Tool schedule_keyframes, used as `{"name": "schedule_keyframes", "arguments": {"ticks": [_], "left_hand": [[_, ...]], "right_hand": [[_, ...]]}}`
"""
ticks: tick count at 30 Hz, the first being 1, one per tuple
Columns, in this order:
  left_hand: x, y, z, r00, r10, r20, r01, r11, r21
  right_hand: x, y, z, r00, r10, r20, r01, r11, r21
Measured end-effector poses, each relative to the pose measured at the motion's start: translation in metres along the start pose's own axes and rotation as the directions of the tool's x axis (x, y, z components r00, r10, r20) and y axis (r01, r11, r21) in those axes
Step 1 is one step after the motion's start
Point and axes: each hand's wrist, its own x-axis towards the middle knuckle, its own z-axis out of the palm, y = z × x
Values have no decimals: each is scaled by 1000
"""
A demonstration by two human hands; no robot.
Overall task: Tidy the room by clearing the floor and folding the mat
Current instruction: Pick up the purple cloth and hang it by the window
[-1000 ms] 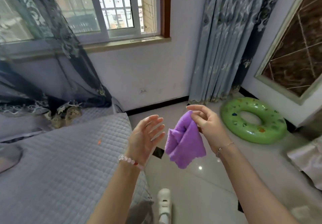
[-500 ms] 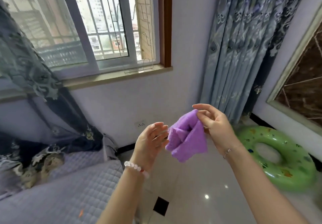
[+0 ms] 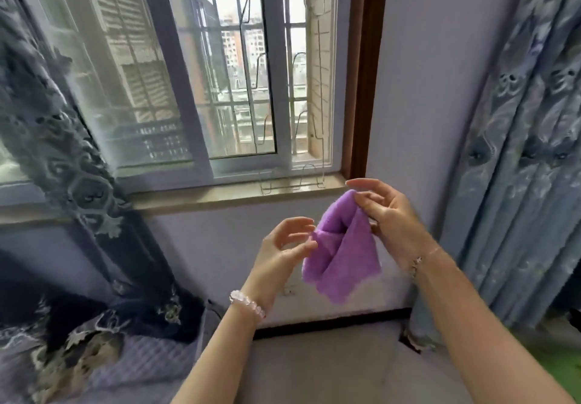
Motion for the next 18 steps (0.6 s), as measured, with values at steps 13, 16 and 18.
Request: {"name": "schedule_keyframes", "arguments": {"ticks": [13, 16, 18], "left_hand": [[207, 24, -19, 924, 315, -217, -236, 916, 323], [240, 45, -34, 916, 366, -165, -294, 891, 347], [261, 63, -44, 899, 422, -117, -352, 856, 379]], "right_hand": [[216, -45, -27, 973, -126, 193, 130, 991, -10], [249, -51, -27, 977, -141, 161, 151, 987, -53], [266, -56, -24, 977, -154, 147, 168, 982, -87]]}}
